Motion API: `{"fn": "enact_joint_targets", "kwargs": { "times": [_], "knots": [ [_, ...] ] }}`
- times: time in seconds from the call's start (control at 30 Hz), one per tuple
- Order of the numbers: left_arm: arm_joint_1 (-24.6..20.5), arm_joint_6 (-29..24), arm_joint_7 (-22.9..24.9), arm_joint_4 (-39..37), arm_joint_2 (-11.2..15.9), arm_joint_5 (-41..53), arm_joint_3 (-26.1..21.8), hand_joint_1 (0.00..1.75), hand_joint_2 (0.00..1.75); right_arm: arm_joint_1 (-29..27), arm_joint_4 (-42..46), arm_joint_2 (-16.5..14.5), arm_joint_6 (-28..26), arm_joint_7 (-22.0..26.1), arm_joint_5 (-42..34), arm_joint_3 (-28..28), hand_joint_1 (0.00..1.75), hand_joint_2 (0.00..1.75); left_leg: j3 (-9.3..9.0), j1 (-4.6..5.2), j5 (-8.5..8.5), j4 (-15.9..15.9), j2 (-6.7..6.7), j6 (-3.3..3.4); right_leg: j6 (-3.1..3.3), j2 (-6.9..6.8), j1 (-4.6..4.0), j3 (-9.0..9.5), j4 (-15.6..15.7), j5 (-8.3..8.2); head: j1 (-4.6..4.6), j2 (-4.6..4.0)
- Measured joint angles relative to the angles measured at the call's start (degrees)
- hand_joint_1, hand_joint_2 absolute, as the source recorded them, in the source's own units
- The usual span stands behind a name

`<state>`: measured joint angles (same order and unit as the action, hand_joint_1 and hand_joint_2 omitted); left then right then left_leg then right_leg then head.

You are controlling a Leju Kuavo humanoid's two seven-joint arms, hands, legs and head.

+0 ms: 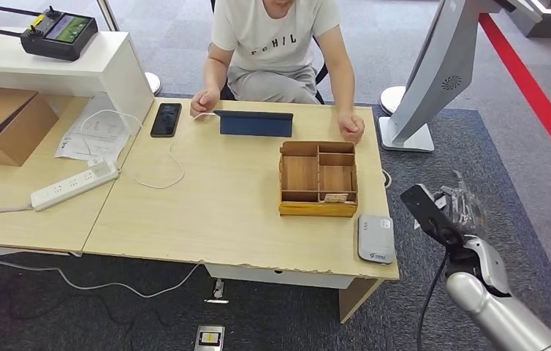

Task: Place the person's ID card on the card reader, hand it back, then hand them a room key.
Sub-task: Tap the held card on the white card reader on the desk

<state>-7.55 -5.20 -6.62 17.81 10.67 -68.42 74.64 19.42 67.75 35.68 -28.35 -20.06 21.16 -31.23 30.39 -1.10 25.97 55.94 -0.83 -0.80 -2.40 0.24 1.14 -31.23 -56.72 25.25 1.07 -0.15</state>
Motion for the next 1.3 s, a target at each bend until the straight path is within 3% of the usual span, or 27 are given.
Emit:
{"fn": "enact_joint_targets", "kwargs": {
  "times": [0.43,0.63,0.8,1.13,1.3],
  "knots": [
    [-0.25,-0.30,-0.13,0.00,-0.22,0.69,0.00,0.00,0.00,-0.05,-6.35,-5.50,0.21,5.73,-0.44,-2.22,1.75,1.75,0.01,-0.02,-0.01,0.00,0.00,0.00,0.01,0.00,-0.02,0.00,0.00,-0.01,0.00,0.00],
    [-5.12,-7.16,5.10,0.22,-5.41,0.26,-0.22,0.00,0.00,5.96,-12.85,-11.19,1.32,9.83,-0.75,-5.26,1.75,1.75,0.04,0.02,-0.15,0.00,-0.03,0.02,-0.03,-0.02,0.03,-0.01,0.00,-0.11,0.00,0.00],
    [-7.06,-6.41,6.22,0.81,-8.02,2.89,-0.34,0.00,0.00,7.81,-16.90,-13.60,0.64,10.42,-2.25,-7.20,1.75,1.75,0.01,0.02,-0.15,0.00,-0.05,0.04,-0.06,0.00,0.02,0.00,0.00,-0.15,0.01,0.00],
    [-4.46,-4.38,4.83,0.83,-6.83,5.84,-0.35,0.00,0.00,7.34,-19.84,-13.66,-0.19,9.26,-3.09,-9.10,1.75,1.75,0.09,-0.02,-0.12,-0.02,-0.02,0.03,-0.01,0.03,-0.03,-0.12,0.00,-0.09,0.00,0.00],
    [-1.95,-1.39,2.64,0.74,-4.43,6.83,-0.34,0.00,0.00,6.05,-20.18,-12.52,-0.44,8.31,-3.55,-9.26,1.75,1.75,0.07,-0.02,-0.11,-0.02,0.00,0.03,-0.01,0.05,-0.02,-0.12,0.00,-0.09,0.01,0.00]
  ]
}}
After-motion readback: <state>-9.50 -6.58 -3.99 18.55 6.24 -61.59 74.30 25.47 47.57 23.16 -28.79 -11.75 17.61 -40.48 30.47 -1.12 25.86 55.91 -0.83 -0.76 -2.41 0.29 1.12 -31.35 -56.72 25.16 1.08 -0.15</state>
